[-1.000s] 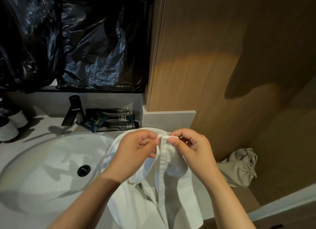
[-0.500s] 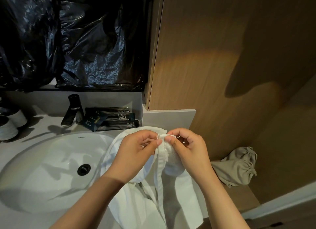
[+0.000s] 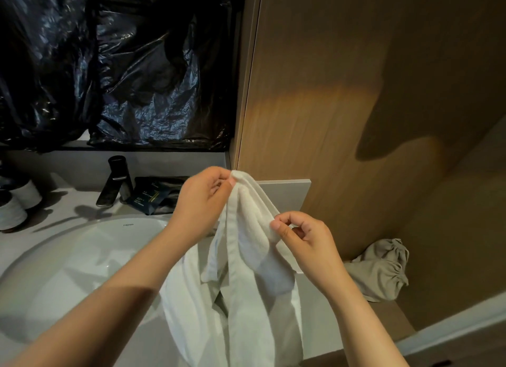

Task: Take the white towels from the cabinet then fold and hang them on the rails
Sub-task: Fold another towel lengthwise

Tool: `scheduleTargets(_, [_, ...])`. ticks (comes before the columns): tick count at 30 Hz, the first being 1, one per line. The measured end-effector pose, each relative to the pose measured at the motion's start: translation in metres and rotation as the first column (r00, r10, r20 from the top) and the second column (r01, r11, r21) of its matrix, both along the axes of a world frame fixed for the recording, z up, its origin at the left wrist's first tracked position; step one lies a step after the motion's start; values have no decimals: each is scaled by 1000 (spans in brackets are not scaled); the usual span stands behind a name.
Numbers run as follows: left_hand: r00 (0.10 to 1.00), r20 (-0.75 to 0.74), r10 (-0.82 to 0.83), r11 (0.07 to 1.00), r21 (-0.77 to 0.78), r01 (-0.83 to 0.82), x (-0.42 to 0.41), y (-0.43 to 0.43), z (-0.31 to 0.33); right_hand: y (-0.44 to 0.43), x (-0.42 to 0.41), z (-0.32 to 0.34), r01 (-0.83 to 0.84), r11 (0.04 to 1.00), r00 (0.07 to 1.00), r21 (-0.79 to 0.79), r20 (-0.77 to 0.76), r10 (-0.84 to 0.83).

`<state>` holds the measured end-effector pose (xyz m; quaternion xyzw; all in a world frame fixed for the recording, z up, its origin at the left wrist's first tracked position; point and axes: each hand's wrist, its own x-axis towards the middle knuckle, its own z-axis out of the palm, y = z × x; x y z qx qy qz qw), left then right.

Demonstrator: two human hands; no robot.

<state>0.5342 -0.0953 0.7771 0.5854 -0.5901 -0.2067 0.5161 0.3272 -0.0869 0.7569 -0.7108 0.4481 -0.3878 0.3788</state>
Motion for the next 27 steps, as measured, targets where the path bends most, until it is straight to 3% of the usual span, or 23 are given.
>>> scheduleTargets(14, [990,111,86,996,-50,-81,14,-68,58,-24,-23,0,49,990,978,-133,-194,-75])
scheduleTargets(27, [968,193,162,985,-85,-148,14,-121,98,-44,-55,25,192,963,977,-187,-53,-205])
